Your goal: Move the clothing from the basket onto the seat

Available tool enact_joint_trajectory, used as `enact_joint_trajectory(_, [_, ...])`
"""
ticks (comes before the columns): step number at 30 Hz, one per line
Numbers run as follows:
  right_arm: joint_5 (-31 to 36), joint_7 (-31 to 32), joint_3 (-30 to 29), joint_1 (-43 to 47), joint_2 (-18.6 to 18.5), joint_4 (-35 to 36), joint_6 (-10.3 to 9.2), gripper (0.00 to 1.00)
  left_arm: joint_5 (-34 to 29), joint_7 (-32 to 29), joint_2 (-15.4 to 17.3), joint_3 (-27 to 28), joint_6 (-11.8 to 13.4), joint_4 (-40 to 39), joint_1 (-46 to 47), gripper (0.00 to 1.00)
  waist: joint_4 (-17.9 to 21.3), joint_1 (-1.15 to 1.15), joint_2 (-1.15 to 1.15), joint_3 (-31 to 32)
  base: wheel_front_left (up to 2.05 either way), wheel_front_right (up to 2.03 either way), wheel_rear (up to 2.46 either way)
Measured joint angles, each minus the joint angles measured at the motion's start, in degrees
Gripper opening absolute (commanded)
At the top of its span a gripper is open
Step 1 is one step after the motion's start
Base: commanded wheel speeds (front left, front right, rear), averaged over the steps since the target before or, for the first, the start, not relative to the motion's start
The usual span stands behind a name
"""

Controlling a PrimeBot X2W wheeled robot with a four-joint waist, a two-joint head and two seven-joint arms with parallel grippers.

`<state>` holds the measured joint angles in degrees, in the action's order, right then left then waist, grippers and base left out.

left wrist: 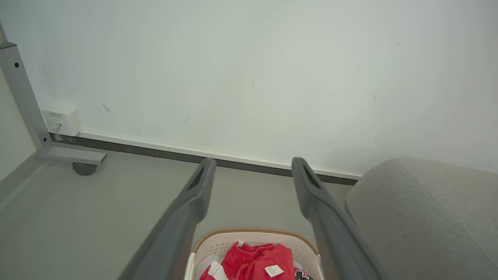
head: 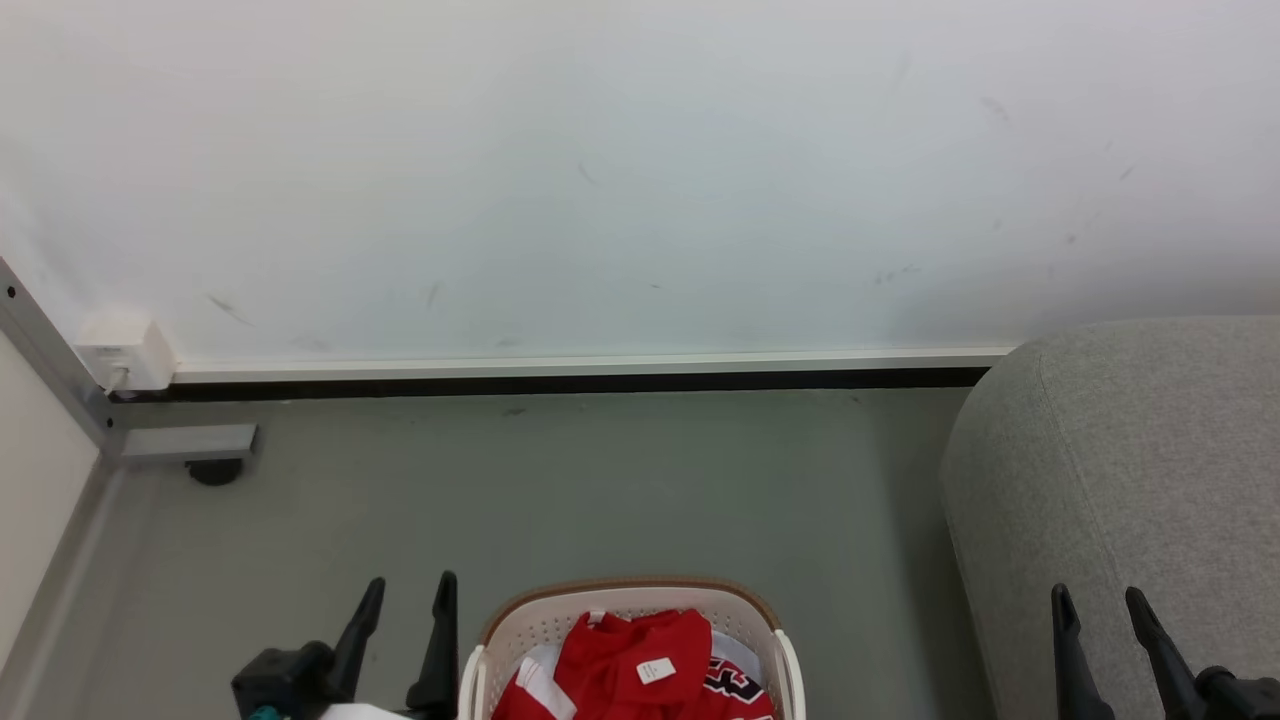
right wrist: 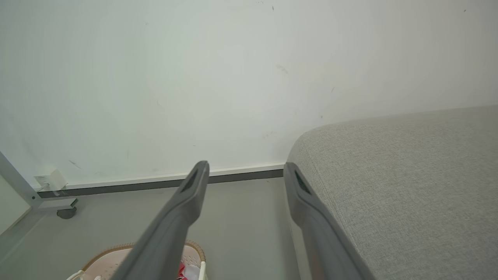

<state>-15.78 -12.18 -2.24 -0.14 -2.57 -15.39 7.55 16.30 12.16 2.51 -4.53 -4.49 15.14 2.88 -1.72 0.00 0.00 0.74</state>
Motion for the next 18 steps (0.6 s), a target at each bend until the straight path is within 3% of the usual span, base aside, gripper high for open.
enact_joint_trajectory(18, [5.3,-1.99,-0.29,0.3,-0.08,-1.29,0.0,1.0,-6.38,2.01,0.09,-0.68,-0.26,2.0,-0.48,1.0,-0.09,0.0,0.0,0.09,0.0,0.0,0.0])
